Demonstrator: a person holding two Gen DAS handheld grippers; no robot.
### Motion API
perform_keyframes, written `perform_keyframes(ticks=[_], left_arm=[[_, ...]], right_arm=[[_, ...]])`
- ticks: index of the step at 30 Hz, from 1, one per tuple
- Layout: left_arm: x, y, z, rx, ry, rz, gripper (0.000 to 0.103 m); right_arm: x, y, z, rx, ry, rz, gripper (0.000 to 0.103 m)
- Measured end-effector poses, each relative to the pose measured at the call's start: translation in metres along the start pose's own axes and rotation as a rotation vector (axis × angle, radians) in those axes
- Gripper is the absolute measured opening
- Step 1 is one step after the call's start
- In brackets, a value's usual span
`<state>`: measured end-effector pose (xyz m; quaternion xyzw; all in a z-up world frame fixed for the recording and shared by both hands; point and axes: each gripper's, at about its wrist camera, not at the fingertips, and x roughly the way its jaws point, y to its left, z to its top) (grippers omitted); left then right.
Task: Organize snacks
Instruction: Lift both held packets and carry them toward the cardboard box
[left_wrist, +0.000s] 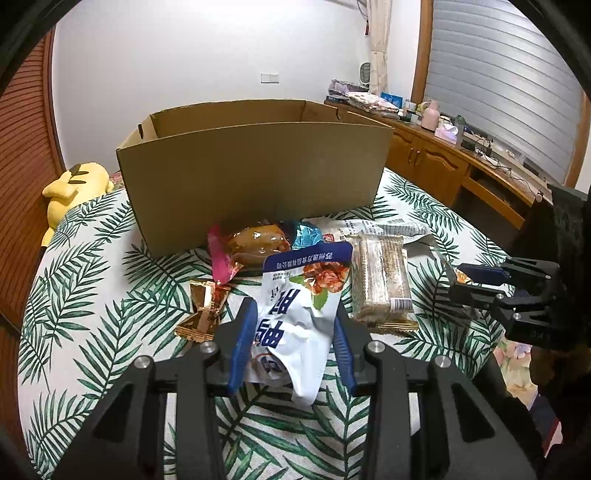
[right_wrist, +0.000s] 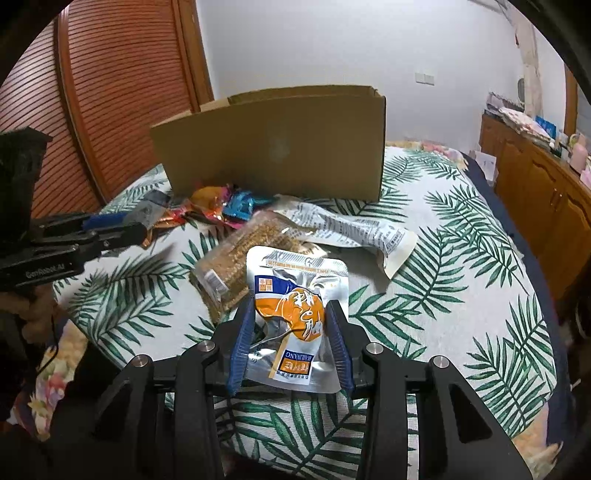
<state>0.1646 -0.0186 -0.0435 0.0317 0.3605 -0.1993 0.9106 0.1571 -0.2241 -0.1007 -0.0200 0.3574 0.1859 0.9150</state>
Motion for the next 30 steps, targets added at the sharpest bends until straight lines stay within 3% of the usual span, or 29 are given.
perform_keyframes(ticks=[3, 4, 5, 6, 20, 30], left_arm=[[0.000, 0.000, 0.000, -0.001, -0.001, -0.002, 0.036], [0.000, 0.000, 0.000, 0.000, -0.003, -0.005, 0.031], [0.001, -0.001, 0.000, 0.004, 0.001, -0.002, 0.011], [0.002, -0.002, 0.000, 0.006, 0.008, -0.001, 0.008], [0.002, 0.006, 0.005, 0.030, 0.016, 0.030, 0.002], [-0.025, 0.004, 0.025, 0.004, -0.083, 0.006, 0.002]], right_arm=[[-0.004, 0.001, 0.002, 0.002, -0.016, 0.005, 0.039], [-0.005, 0.001, 0.003, 0.002, -0.020, 0.003, 0.039], [-0.006, 0.002, 0.004, 0.002, -0.023, 0.001, 0.039], [-0.008, 0.001, 0.004, 0.002, -0.026, 0.001, 0.039], [-0.014, 0.001, 0.004, 0.004, -0.044, 0.009, 0.039], [-0.021, 0.003, 0.019, -0.013, -0.078, 0.020, 0.039]])
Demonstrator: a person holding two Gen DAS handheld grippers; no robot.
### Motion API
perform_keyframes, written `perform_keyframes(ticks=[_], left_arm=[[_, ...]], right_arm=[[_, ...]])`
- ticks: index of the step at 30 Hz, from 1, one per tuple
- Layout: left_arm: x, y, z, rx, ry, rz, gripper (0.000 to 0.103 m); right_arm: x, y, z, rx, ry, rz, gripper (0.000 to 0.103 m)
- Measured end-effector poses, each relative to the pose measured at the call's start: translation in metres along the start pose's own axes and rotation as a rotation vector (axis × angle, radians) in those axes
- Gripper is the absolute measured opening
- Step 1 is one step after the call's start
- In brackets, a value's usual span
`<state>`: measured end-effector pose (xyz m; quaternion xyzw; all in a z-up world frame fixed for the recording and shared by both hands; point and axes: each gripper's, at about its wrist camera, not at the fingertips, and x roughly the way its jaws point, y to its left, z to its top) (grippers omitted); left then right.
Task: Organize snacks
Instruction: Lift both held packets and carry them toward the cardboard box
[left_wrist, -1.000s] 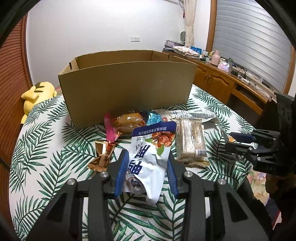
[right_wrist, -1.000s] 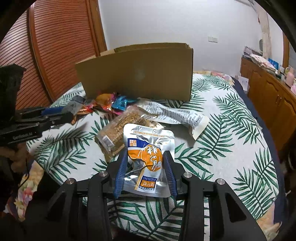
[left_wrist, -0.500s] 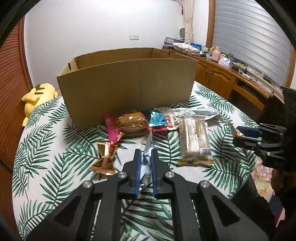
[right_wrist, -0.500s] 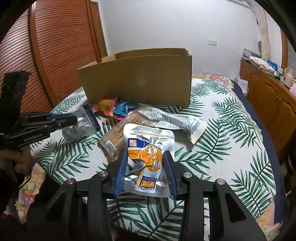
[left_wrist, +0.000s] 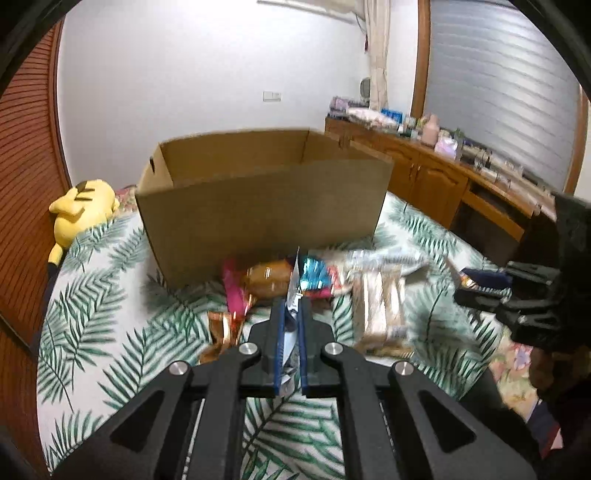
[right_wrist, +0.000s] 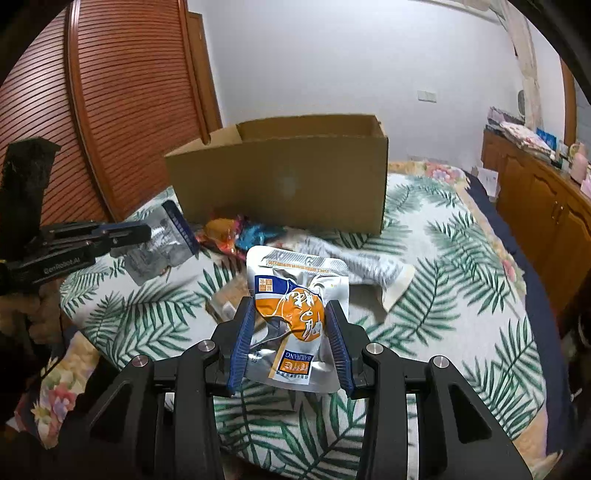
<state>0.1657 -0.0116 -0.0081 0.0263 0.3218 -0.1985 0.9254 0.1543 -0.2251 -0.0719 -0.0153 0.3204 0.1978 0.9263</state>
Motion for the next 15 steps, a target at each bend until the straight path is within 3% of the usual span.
perform_keyframes(ticks=[15], left_arm=[[0.002, 0.027, 0.083, -0.015, -0.162, 0.020, 0.002]], right_arm=[[0.010, 0.006, 0.088, -0.116, -0.125, -0.016, 0.039]])
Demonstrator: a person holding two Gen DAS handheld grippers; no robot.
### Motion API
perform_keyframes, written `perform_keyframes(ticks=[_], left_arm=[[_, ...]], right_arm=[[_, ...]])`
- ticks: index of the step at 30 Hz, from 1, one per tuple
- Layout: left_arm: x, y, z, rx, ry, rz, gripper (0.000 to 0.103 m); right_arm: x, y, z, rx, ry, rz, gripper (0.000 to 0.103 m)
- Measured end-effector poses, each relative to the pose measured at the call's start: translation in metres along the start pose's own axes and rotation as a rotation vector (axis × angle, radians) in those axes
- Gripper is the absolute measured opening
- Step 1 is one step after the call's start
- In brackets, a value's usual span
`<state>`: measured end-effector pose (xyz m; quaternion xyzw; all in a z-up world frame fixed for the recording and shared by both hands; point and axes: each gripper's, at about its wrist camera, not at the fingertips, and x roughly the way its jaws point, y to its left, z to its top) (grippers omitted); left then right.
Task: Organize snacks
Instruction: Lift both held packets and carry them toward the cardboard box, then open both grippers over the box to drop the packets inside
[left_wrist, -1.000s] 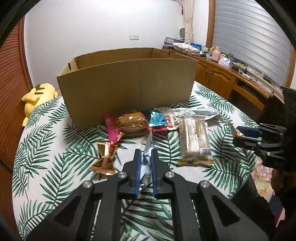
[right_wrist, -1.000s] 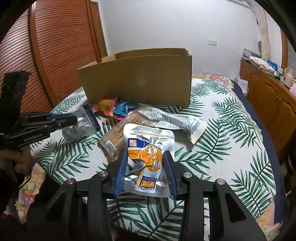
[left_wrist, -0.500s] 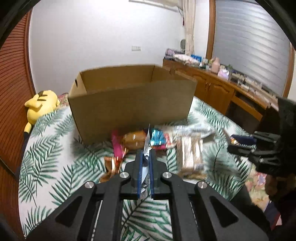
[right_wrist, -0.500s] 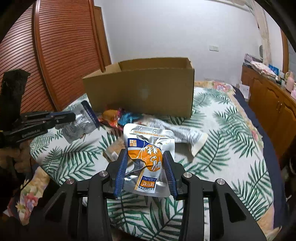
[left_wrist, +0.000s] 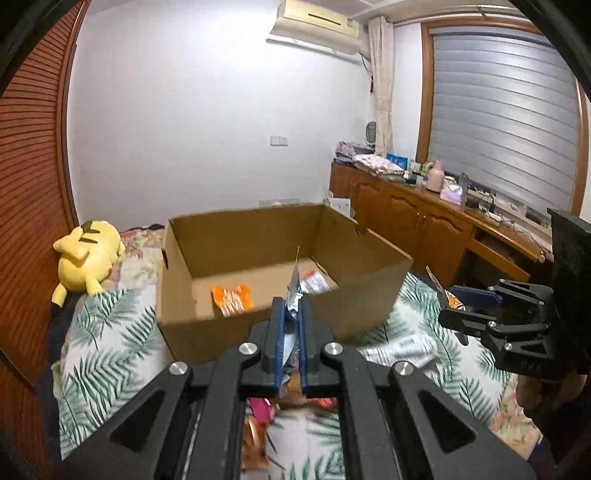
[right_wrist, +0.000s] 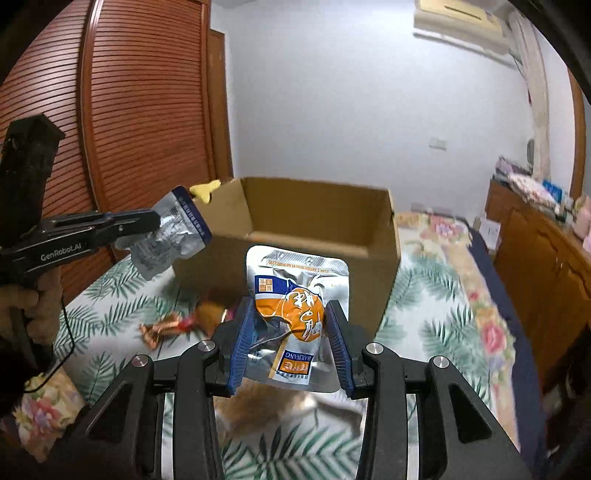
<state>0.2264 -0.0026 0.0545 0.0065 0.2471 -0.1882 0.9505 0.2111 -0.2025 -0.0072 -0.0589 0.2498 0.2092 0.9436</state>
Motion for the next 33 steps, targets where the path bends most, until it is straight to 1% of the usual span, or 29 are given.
perform_keyframes(ticks=[4, 8, 15, 20, 26, 33], left_arm=[[0.010, 0.008, 0.021, 0.009, -0.029, 0.017, 0.002], [0.021, 0.012, 0.035, 0.015, -0.042, 0.028, 0.002], [0.042, 0.023, 0.057, 0.025, -0.073, 0.053, 0.002], [0.071, 0.031, 0.058, 0.015, -0.049, 0.066, 0.002], [0.102, 0.030, 0.046, 0.037, -0.002, 0.081, 0.003], [0.124, 0.026, 0.037, 0.038, 0.033, 0.086, 0.003]], right_arm=[[0.014, 0.000, 0.023, -0.040, -0.023, 0.003, 0.039], [0.030, 0.002, 0.042, -0.078, -0.047, 0.017, 0.039], [0.060, 0.001, 0.069, -0.101, -0.090, 0.055, 0.039], [0.083, -0.001, 0.072, -0.122, -0.084, 0.063, 0.039], [0.112, -0.018, 0.065, -0.100, -0.043, 0.054, 0.039], [0.125, -0.029, 0.060, -0.080, -0.026, 0.041, 0.039]])
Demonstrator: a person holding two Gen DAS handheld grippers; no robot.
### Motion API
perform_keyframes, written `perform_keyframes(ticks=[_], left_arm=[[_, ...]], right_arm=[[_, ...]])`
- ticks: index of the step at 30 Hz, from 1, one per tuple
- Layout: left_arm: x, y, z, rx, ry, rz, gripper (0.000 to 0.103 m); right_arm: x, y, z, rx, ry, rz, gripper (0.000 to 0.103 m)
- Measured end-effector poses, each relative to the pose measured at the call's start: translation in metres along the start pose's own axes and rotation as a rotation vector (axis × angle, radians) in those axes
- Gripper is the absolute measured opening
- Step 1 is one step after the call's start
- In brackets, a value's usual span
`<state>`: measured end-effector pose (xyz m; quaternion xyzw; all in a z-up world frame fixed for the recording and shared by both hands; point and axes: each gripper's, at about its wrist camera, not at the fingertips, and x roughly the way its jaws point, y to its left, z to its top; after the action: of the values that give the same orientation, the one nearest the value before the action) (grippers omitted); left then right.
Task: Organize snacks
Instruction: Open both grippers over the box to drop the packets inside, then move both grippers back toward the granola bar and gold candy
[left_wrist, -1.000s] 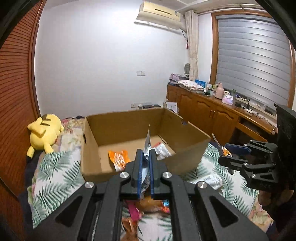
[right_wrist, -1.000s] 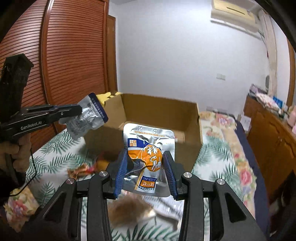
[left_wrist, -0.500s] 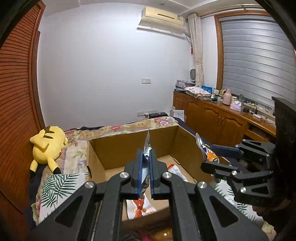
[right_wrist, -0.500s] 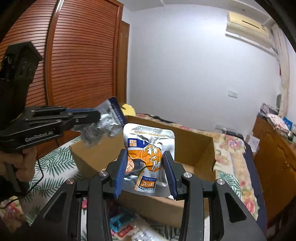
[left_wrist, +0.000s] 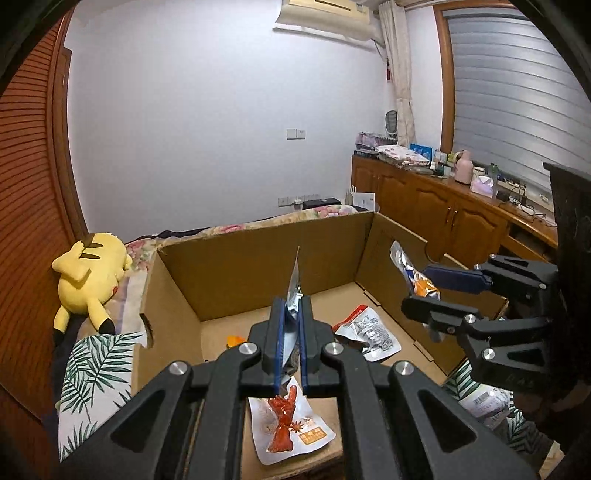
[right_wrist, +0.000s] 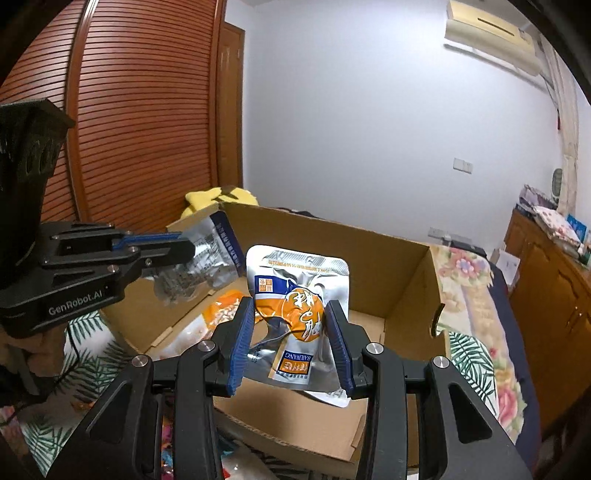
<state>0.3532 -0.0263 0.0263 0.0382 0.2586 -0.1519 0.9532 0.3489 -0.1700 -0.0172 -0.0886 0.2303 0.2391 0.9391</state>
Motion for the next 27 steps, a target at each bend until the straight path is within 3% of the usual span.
perform_keyframes(ticks=[13, 22, 27], left_arm=[[0.014, 0.002, -0.005, -0.002, 0.031, 0.023, 0.005], [0.009, 0.003, -0.008, -0.007, 0.034, 0.033, 0.011], [-0.004, 0.001, -0.007, 0.000, 0.031, 0.039, 0.019]], right_arm=[[0.006, 0.001, 0.002, 0.003, 0.016, 0.002, 0.035], [0.000, 0.002, -0.003, 0.006, 0.024, 0.009, 0.035], [-0.015, 0.010, -0.003, 0.006, 0.017, 0.008, 0.036]])
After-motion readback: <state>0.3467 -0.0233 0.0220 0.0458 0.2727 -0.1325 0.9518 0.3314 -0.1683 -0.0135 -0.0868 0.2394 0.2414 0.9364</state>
